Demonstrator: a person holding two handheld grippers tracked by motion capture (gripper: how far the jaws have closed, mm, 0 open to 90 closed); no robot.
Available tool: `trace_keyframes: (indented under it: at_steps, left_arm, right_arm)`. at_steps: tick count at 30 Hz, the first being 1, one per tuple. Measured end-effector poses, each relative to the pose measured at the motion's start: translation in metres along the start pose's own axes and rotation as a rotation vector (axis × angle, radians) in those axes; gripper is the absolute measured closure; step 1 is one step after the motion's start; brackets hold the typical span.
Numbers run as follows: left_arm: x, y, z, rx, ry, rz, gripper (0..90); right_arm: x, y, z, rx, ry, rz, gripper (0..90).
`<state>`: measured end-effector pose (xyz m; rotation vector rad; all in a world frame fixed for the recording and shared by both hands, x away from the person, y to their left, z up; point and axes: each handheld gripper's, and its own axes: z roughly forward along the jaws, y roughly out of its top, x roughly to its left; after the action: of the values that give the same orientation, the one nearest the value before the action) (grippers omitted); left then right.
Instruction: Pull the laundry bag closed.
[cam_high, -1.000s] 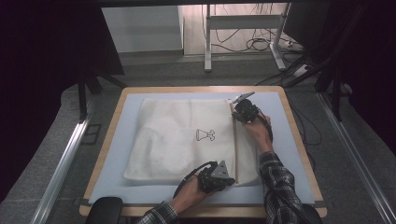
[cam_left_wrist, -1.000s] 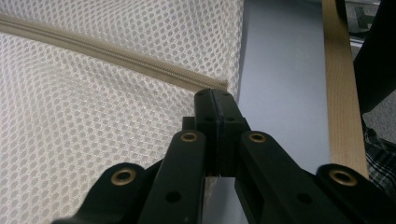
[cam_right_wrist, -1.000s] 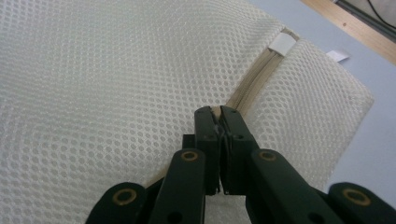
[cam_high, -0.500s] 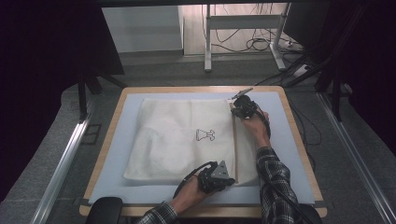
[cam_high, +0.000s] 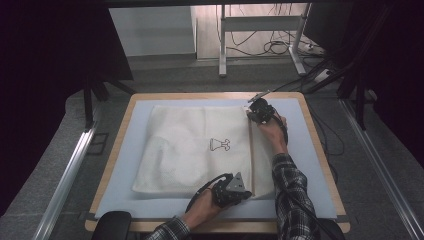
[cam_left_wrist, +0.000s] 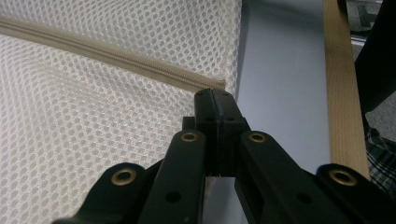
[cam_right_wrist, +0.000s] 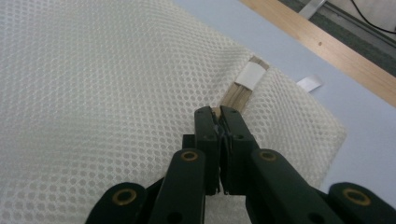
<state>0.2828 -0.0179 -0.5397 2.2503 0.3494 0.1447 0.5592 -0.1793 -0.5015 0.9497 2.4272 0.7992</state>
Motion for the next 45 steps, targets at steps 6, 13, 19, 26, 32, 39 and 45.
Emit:
trace_keyframes:
  at_steps: [6,13,19,26,32,39,45]
  left_arm:
    - [0.0,0.0,0.0,0.001,-0.004,-0.002,90.0]
    - [0.001,0.0,0.0,0.004,-0.007,-0.001,90.0]
    - [0.001,0.0,0.0,0.005,-0.007,-0.001,90.0]
    - [0.0,0.0,0.0,0.001,-0.002,0.0,90.0]
    - [0.0,0.0,0.0,0.001,-0.003,-0.001,90.0]
    - [0.0,0.0,0.0,0.002,-0.004,-0.002,90.0]
    - [0.001,0.0,-0.001,0.006,-0.008,-0.003,90.0]
  right_arm:
    - [-0.004,0.006,0.005,-0.005,-0.019,-0.004,86.7]
    - [-0.008,0.01,0.012,-0.015,-0.024,0.01,86.7]
    - [-0.006,0.015,0.021,-0.001,-0.043,-0.001,86.7]
    - [-0.008,0.015,0.021,0.003,-0.031,-0.001,86.8]
    - [-0.012,0.016,0.025,0.004,-0.038,0.009,86.9]
    - [-0.018,0.023,0.031,0.018,-0.041,0.016,87.0]
    - [-0.018,0.026,0.032,0.029,-0.052,0.023,86.2]
